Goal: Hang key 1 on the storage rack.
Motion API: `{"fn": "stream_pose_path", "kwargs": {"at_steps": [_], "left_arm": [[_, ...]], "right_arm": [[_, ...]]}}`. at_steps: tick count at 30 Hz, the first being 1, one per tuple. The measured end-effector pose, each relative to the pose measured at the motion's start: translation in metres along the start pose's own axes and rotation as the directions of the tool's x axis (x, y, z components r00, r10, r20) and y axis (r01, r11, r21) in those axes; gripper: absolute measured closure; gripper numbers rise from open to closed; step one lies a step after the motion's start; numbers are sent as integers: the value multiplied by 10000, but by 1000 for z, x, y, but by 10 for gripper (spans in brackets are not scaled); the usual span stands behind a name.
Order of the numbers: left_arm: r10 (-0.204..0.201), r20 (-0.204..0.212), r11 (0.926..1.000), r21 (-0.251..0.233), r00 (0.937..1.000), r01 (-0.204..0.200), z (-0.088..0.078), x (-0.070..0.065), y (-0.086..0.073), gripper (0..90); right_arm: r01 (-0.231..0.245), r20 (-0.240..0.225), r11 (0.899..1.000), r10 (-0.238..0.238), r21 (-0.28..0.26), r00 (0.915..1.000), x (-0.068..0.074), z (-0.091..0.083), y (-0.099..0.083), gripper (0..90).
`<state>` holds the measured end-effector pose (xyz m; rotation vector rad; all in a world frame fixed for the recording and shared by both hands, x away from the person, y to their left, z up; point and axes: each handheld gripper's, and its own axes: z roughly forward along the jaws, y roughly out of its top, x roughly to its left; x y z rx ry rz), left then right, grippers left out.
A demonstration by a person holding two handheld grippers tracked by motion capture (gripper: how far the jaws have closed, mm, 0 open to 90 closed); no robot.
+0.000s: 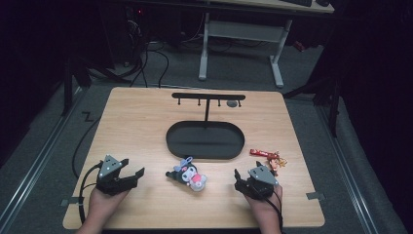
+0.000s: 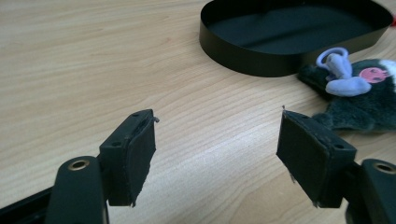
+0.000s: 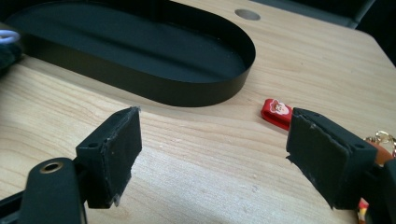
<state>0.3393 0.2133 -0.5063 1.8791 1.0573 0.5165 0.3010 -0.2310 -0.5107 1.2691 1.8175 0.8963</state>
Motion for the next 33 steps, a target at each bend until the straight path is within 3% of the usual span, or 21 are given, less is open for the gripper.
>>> {"fn": "stream_pose_path", "kwargs": {"at_steps": [2,5,13,18,24,33], "left_arm": [[326,-90,9995,8,9994,-326,4,-4,2,282],[448,-37,9988,187,9990,-447,11,-6,4,280],[528,10,9983,235,9986,-528,10,-7,2,277],[523,13,9981,311,9986,-523,13,-6,2,278],[642,67,9968,477,9979,-645,13,-6,0,277],[605,0,9976,342,9982,-605,10,-2,1,277]], "right_arm": [[-4,-80,10000,4,40,10000,-1,1,-1,175],[-111,-299,9995,120,297,9995,-4,2,-5,176],[-346,-672,9989,367,327,9971,-6,-1,-6,170],[-286,-718,9987,315,410,9969,-6,1,-8,154],[-561,-785,9975,594,434,9951,-10,1,-8,143],[-421,-1136,9980,472,462,9924,-7,1,-6,53]]}}
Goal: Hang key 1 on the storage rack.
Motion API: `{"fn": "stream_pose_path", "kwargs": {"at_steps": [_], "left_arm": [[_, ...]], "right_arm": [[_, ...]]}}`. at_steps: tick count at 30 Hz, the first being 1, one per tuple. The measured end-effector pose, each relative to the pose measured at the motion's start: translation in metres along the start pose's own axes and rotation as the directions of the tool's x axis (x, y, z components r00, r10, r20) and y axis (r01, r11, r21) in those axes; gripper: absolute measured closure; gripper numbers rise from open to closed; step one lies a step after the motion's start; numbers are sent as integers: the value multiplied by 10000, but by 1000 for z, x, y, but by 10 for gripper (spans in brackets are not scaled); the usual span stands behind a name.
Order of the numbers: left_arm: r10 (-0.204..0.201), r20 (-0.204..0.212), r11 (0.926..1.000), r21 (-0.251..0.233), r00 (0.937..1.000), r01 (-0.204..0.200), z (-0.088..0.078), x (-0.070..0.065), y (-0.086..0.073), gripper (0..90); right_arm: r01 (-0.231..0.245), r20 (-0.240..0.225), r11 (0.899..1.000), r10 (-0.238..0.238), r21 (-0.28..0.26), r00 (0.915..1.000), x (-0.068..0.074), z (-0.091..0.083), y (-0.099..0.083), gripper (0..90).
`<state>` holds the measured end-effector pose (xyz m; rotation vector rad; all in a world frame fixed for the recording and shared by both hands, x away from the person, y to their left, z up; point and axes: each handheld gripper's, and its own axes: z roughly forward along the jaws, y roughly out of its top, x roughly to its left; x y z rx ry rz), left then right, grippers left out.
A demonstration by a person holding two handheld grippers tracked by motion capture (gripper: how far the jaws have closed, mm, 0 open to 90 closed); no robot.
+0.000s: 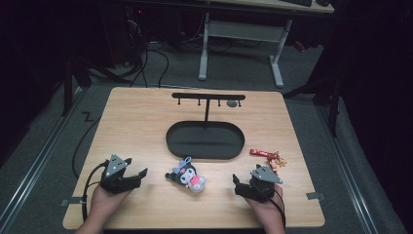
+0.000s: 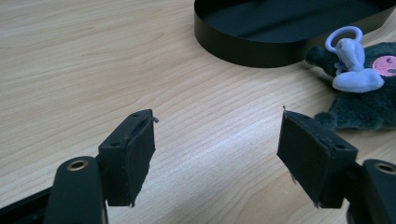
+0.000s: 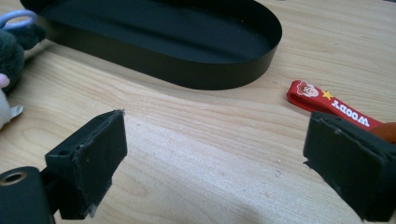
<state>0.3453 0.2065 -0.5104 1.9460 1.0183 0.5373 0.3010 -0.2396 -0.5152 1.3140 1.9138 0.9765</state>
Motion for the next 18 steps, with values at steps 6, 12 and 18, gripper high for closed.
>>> {"fn": "stream_pose_path", "kwargs": {"at_steps": [6,12,18], "left_arm": [[119,26,9999,-41,9999,-119,1,-1,-1,270],[411,102,9989,-224,9991,-408,-3,-4,-3,260],[401,26,9991,-144,9992,-400,-1,-2,-4,257]], "right_arm": [[66,-245,10000,-66,10,9997,-4,-6,2,52],[-310,-174,9991,315,279,9994,-12,-13,4,51],[-466,-106,9961,475,746,9988,-20,-11,4,17]]}}
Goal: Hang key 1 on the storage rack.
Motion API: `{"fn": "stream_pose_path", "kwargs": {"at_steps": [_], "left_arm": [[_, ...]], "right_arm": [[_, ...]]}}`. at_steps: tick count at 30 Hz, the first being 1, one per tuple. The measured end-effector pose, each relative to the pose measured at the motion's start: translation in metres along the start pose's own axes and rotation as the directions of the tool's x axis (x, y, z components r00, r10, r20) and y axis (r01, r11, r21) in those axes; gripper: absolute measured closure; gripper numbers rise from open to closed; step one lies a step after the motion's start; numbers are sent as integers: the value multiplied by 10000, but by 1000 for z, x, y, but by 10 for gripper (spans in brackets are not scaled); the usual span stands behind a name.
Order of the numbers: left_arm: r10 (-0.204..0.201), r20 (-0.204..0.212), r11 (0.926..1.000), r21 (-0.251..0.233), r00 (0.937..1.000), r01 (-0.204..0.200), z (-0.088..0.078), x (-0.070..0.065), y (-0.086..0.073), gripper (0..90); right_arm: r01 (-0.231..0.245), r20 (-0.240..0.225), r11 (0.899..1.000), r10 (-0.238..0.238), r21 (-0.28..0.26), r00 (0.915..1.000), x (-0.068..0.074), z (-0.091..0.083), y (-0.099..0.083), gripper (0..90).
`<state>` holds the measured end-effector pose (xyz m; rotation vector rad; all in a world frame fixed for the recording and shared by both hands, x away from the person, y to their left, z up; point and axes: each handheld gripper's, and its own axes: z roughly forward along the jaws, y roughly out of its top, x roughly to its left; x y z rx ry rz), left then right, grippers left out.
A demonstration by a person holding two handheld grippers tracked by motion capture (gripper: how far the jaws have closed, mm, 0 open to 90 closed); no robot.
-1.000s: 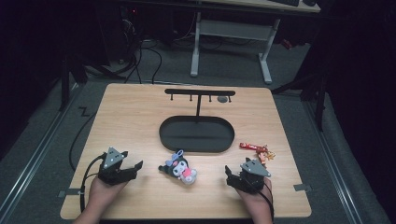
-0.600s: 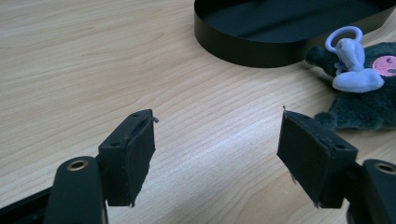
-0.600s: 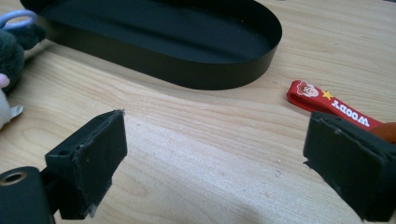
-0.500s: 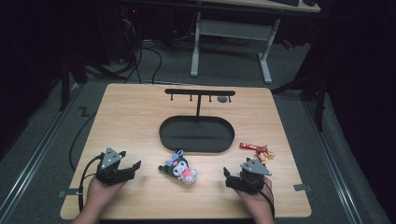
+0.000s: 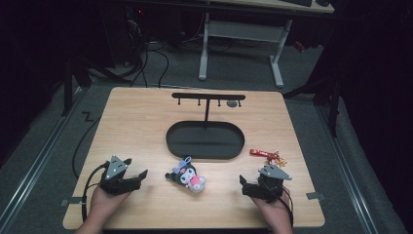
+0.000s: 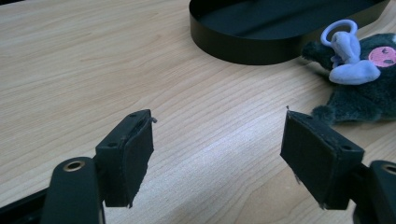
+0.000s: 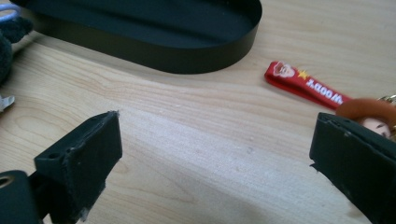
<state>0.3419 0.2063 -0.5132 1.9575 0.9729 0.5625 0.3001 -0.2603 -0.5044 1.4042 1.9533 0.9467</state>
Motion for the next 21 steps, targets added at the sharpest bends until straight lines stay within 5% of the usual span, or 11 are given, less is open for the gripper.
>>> {"fn": "stream_pose_path", "kwargs": {"at_steps": [10,21], "left_arm": [[339,167,9994,93,9993,-340,6,-4,1,257],[429,294,9991,23,9986,-429,1,-5,0,258]], "right_arm": [[127,-441,9983,-102,562,9990,4,4,0,121],[900,-990,9865,-768,1366,9921,19,10,-3,265]]}}
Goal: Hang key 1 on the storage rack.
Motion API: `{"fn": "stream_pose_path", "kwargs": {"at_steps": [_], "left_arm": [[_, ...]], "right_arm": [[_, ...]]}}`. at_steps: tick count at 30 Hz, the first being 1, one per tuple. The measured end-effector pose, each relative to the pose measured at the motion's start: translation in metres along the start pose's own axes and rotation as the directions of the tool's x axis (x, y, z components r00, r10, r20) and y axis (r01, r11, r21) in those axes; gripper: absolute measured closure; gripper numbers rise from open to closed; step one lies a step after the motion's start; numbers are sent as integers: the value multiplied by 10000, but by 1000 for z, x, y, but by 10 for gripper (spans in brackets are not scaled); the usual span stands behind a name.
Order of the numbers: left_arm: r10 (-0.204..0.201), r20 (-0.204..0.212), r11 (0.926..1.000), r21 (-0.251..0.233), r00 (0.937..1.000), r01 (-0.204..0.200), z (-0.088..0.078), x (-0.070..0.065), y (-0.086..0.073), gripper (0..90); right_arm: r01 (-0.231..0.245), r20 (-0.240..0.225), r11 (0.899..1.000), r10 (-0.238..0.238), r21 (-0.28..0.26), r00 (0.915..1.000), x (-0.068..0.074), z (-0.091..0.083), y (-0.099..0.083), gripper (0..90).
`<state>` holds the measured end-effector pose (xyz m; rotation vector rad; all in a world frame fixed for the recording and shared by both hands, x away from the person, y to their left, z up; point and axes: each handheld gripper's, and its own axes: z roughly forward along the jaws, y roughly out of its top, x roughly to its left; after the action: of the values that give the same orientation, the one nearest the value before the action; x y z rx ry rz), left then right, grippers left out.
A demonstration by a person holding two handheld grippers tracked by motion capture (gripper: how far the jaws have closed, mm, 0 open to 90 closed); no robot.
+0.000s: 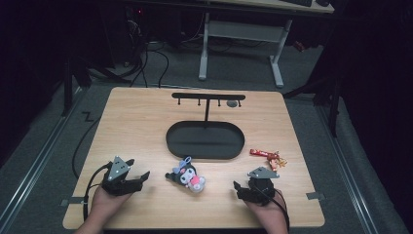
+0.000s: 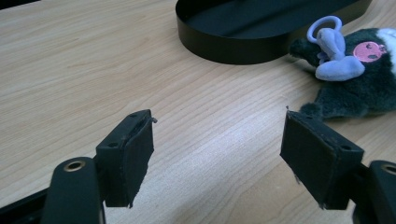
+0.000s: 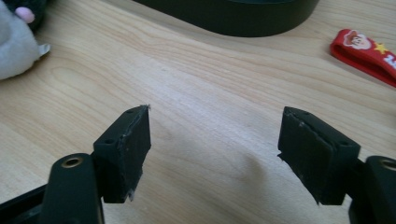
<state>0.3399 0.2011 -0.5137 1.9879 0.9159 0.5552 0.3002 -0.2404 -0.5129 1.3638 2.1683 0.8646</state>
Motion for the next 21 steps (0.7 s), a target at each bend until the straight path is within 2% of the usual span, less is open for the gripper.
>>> {"fn": "stream_pose_path", "kwargs": {"at_steps": [3,10,16,21], "left_arm": [[33,44,10000,37,10000,-33,0,-1,-1,258],[16,32,10000,49,10000,-16,-1,0,-2,257],[29,74,10000,91,10000,-29,0,-1,-2,256],[37,90,9999,122,10000,-38,0,-1,-2,255]], "right_arm": [[143,2,9996,-143,257,9999,0,0,2,284],[7,-220,9966,11,824,9998,-8,-4,9,306],[-167,-613,9867,270,1615,9978,-14,-6,7,328],[-169,-715,9778,325,2091,9969,-20,-11,8,317]]}}
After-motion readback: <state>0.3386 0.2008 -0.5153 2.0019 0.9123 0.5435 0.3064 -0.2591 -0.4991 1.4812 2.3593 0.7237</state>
